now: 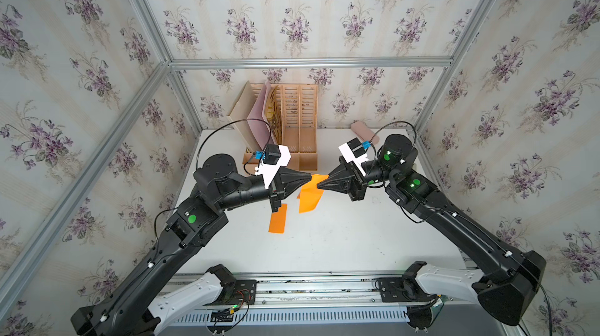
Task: Fold the square paper along the opposite sides
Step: Smooth out the paper.
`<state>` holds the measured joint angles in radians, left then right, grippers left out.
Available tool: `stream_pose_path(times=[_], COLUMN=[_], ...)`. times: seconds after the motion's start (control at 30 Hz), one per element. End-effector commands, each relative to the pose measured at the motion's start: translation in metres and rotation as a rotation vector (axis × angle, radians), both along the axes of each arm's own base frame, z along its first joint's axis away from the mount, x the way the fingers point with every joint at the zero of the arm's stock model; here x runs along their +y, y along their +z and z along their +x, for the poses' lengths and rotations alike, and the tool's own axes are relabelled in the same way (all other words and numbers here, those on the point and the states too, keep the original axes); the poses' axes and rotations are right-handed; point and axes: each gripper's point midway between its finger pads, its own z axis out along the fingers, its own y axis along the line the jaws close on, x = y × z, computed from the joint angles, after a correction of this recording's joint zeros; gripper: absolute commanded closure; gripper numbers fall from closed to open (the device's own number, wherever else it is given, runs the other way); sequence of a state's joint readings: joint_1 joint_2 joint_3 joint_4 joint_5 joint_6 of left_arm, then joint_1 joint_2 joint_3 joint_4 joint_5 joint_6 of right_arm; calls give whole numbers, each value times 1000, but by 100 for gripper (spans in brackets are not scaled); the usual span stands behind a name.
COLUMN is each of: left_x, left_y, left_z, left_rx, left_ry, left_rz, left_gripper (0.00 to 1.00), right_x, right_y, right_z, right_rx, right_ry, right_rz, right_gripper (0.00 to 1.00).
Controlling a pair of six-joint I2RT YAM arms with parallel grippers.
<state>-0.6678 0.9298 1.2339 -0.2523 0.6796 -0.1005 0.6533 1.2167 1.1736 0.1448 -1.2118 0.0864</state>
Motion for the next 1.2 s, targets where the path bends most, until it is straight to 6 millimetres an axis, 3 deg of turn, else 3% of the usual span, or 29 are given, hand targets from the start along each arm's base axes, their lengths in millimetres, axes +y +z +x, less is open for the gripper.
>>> stream_pose_path(times=[0.0, 0.07, 0.17, 0.27, 0.3, 0.43, 0.57, 0.63, 0.7, 0.73, 0.8, 0.93, 1.0, 1.07, 1.1, 1.13, 1.17], left_x=[0, 0, 0, 0, 0, 0, 1, 1, 1, 2, 3, 4, 4, 4, 4, 5, 5], left_y=[8, 8, 11, 14, 14, 15, 16, 18, 19, 20, 22, 24, 26, 27, 28, 28, 28], left_z=[-2, -1, -1, -2, -2, -2, -1, -2, -2, -3, -3, -3, -3, -3, -3, -3, -3], left_rx=[-34, -35, -37, -43, -43, -43, -44, -47, -49, -52, -54, -58, -63, -64, -67, -67, -67], left_ry=[-9, -6, -4, -7, -7, -7, -1, -1, -2, -1, 0, 8, 10, 12, 10, 12, 11], left_rz=[-15, -15, -18, -21, -21, -22, -23, -25, -27, -29, -32, -34, -37, -37, -40, -40, -42], left_gripper=[100, 100, 100, 100, 100, 100, 100, 100, 100, 100, 100, 100, 100, 100, 100, 100, 100], right_x=[1, 1, 1, 1, 1, 2, 1, 0, 0, 0, 0, -2, -3, -3, -3, -3, -3], right_y=[-2, -2, -3, -6, -6, -7, -6, -7, -8, -9, -10, -10, -10, -11, -12, -12, -13], right_z=[2, 2, 1, 2, 3, 3, 2, 2, 1, 1, 0, -2, -3, -4, -4, -5, -4], right_rx=[-2, -3, -2, 2, 5, 11, 6, 7, 5, 8, 12, 8, 6, 9, 11, 14, 18], right_ry=[-3, -4, -4, -4, -1, -1, -4, -7, -7, -6, 0, 0, 4, 9, 10, 13, 14], right_rz=[-1, -1, 0, 0, 0, 3, 7, 6, 9, 8, 10, 19, 25, 29, 29, 29, 28], right_gripper=[100, 100, 71, 62, 64, 100, 100, 85, 80, 82, 100, 100, 83, 79, 84, 96, 100])
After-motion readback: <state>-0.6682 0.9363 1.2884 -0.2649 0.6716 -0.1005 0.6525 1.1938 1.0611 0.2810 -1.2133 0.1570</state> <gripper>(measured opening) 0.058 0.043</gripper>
